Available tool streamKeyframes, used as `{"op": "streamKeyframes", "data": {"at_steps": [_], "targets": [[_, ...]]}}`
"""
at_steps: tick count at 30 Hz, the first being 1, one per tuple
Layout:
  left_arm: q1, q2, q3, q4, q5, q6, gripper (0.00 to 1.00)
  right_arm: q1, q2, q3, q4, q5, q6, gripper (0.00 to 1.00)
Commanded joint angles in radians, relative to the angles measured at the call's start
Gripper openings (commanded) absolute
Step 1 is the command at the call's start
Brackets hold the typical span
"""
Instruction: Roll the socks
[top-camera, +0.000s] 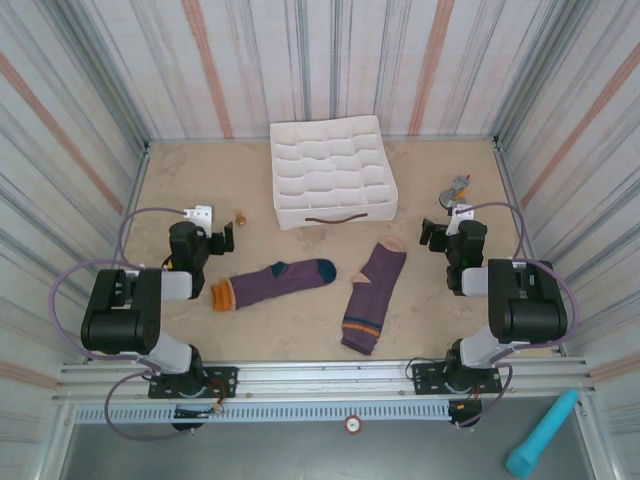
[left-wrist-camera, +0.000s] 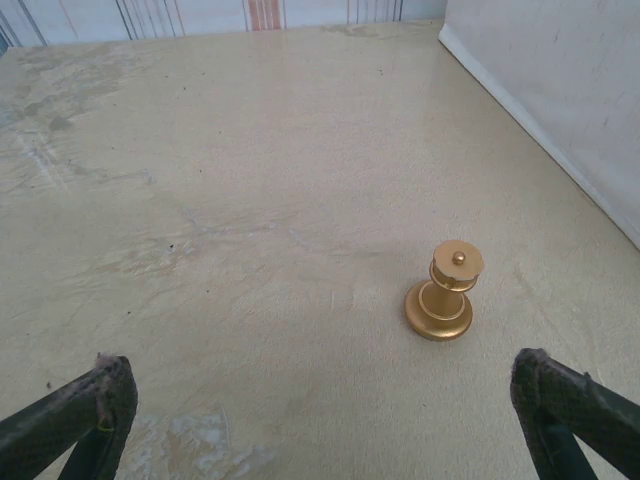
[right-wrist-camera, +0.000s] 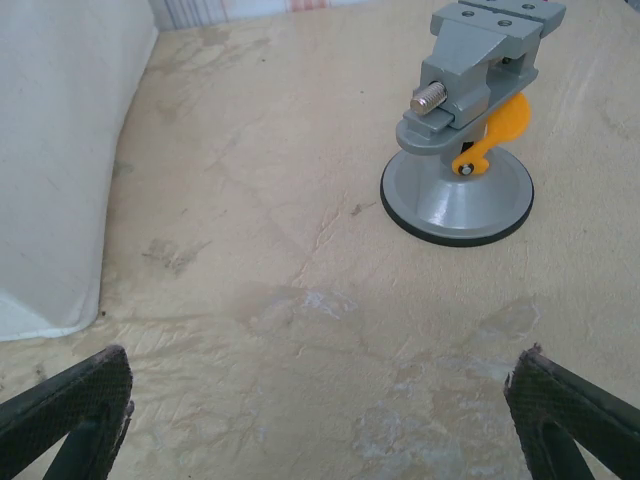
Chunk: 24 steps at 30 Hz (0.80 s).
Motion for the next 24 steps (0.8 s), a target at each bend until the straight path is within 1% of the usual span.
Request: {"op": "streamKeyframes", "data": {"at_steps": [1, 8, 11, 24], "targets": [[-0.002, -0.004, 0.007, 0.001, 0.001, 0.01, 0.99, 0.005, -0.002, 0.013, -0.005, 0.006, -0.015, 0.99], [-0.003, -0.004, 0.007, 0.003, -0.001, 0.01, 0.99, 0.001, -0.002, 0.012, -0.004, 0.001, -0.013, 0.99], [-0.004, -0.004, 0.008, -0.001, -0.001, 0.009, 0.99, -0.011, -0.003, 0.01, -0.003, -0.021, -0.005, 0.99], [-0.004, -0.004, 0.008, 0.0, -0.001, 0.009, 0.99, -0.002, -0.001, 0.014, -0.006, -0.002, -0.008, 0.99]]}}
